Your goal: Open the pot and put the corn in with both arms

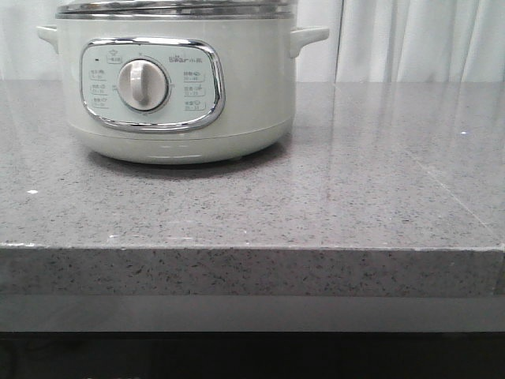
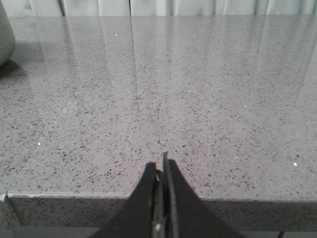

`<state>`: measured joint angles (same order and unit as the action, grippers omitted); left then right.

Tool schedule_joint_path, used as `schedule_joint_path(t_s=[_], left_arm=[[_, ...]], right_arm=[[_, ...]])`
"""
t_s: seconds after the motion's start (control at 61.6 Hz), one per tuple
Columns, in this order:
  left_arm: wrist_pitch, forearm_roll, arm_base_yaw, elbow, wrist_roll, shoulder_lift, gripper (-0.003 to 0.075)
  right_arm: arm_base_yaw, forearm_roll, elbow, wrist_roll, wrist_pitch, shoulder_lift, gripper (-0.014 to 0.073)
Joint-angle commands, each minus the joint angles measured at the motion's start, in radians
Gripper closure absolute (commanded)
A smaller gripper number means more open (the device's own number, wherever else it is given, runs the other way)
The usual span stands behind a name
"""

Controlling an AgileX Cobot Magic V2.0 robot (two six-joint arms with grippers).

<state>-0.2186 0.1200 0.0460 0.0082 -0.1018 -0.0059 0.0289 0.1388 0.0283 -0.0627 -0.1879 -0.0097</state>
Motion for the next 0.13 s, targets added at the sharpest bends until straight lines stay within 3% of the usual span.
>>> schedule_joint_path(t_s=[0.0, 0.114], left_arm=[[0.089, 0.012, -0.003, 0.010, 0.008, -0.015, 0.0741], [0.089, 0.012, -0.003, 0.010, 0.008, -0.015, 0.0741]], right_arm=[[0.008, -0.011, -0.012, -0.006, 0.072, -0.022, 0.0714], [0.008, -0.011, -0.012, -0.006, 0.072, -0.022, 0.0714]])
